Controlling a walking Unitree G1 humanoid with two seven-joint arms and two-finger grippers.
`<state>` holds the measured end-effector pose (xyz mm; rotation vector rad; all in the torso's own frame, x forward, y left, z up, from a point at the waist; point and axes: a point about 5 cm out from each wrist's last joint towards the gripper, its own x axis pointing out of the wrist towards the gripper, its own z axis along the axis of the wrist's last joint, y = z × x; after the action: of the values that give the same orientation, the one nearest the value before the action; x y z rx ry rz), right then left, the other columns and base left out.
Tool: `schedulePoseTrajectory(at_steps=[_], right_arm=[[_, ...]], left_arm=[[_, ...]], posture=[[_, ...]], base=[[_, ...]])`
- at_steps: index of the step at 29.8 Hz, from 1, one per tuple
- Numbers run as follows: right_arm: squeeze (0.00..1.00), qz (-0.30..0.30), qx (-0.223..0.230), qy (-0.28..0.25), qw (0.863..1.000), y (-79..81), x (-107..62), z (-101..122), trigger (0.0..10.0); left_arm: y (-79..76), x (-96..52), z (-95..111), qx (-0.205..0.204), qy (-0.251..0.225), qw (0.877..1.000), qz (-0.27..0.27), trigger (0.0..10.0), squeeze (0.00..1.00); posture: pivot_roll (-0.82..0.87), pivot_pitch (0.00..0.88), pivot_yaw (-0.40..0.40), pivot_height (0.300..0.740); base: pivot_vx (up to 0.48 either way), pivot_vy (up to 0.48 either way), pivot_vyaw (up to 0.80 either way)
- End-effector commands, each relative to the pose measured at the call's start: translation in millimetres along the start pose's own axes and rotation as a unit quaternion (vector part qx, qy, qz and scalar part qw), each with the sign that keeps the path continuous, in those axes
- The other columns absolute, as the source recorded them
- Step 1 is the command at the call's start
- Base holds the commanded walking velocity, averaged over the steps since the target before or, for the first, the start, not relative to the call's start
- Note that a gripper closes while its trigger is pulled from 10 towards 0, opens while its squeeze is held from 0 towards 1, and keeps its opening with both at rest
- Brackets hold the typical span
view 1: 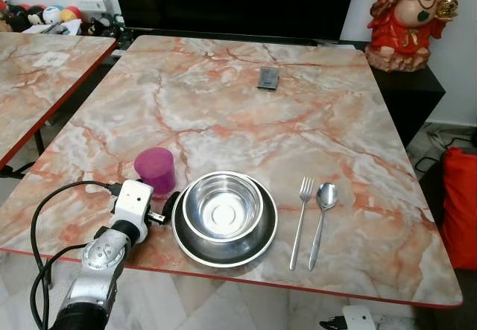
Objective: Setting the table
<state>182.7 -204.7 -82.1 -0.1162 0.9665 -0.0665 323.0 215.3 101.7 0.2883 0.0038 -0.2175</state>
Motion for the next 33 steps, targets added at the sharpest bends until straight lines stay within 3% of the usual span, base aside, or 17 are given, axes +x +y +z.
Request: schedulePoseTrajectory(at_steps=[1, 11, 14, 15, 24, 33], right_arm=[[0.0, 0.0, -0.005, 0.007, 1.0, -1.6, -0.7, -4, 10.0], [0.0, 0.001, -0.007, 0.006, 1.0, -1.7, -0.7, -4, 10.0], [0.0, 0.001, -0.007, 0.006, 1.0, -1.8, -0.6, -4, 10.0], [0.0, 0.002, -0.007, 0.006, 1.0, -1.9, -0.6, -4, 10.0], [0.0, 0.002, -0.009, 0.007, 1.0, -2.5, -0.7, -4, 10.0], [0.0, 0.003, -0.013, 0.007, 1.0, -3.2, -0.6, -3, 10.0]], left_arm=[[-4.1, -6.9, -11, -0.01, 0.023, 1.0, -0.004, 10.0, 0.0], [0.6, -19.9, -4, -0.034, -0.013, 0.999, 0.036, 10.0, 0.0], [1.3, -25.7, -5, -0.039, -0.016, 0.998, 0.043, 10.0, 0.0], [2.9, -34.0, -7, -0.04, -0.014, 0.998, 0.051, 10.0, 0.0], [4.8, -49.3, 1, -0.052, -0.04, 0.995, 0.072, 10.0, 0.0], [8.6, -85.0, 3, -0.043, -0.052, 0.991, 0.114, 10.0, 0.0]], posture=[[0.03, 0.133, -0.031, 0.74], [0.04, 0.133, -0.032, 0.74], [0.03, 0.133, -0.032, 0.74], [0.04, 0.133, -0.034, 0.74], [0.04, 0.132, -0.035, 0.74], [0.05, 0.13, -0.037, 0.74]], base=[[0.0, 0.0, 0.0], [0.0, 0.0, 0.0], [0.0, 0.0, 0.0], [0.0, 0.0, 0.0], [0.0, 0.0, 0.0], [0.0, 0.0, 0.0]])
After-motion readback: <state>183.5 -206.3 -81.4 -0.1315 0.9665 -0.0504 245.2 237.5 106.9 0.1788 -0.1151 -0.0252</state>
